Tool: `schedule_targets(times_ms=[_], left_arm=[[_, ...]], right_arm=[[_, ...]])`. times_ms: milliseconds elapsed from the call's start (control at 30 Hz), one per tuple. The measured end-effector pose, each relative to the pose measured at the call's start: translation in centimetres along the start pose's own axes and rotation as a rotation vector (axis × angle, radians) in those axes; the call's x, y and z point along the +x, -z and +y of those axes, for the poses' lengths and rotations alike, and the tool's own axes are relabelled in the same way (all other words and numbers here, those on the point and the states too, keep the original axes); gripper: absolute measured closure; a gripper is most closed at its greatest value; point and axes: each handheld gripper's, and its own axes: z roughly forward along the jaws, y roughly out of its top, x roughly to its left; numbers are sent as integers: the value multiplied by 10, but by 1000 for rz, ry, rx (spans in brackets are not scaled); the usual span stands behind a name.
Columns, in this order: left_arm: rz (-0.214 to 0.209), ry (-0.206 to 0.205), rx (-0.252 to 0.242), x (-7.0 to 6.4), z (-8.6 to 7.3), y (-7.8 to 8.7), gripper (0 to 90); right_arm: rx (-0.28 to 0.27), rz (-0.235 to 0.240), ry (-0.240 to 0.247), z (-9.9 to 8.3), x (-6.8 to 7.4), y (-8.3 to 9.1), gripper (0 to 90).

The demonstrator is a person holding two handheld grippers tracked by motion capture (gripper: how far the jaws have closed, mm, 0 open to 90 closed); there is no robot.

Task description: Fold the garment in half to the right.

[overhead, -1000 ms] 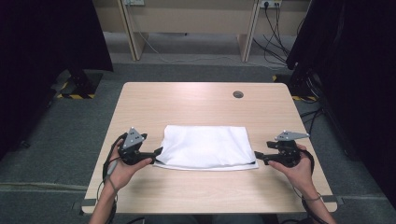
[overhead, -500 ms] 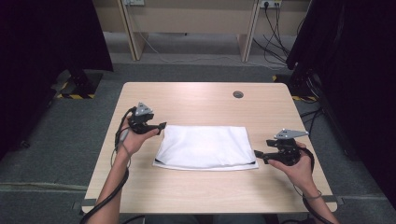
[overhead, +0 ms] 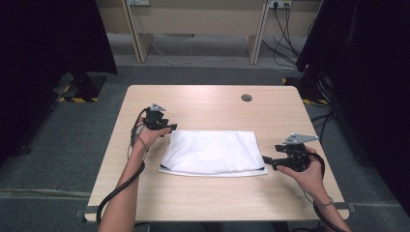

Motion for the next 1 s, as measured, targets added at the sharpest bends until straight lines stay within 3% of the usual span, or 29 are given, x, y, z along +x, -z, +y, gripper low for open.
schedule_targets(times_ms=[200,367,533,733,833,1000], left_arm=[[-38,8,28,-3,-3,-5,592],[-29,-4,69,-3,-7,-8,635],[-35,-34,73,-6,-11,-10,674],[-49,-42,83,-10,-11,-10,817],[-46,-47,96,-12,-9,-9,847],[-54,-53,48,-16,-3,5,855]], right_arm=[[-1,10,13,2,6,-2,252],[1,11,22,4,7,-2,252],[-1,11,29,6,9,0,252],[-3,10,37,8,11,0,252],[1,15,44,10,15,-3,252],[-2,37,84,20,28,-9,253]])
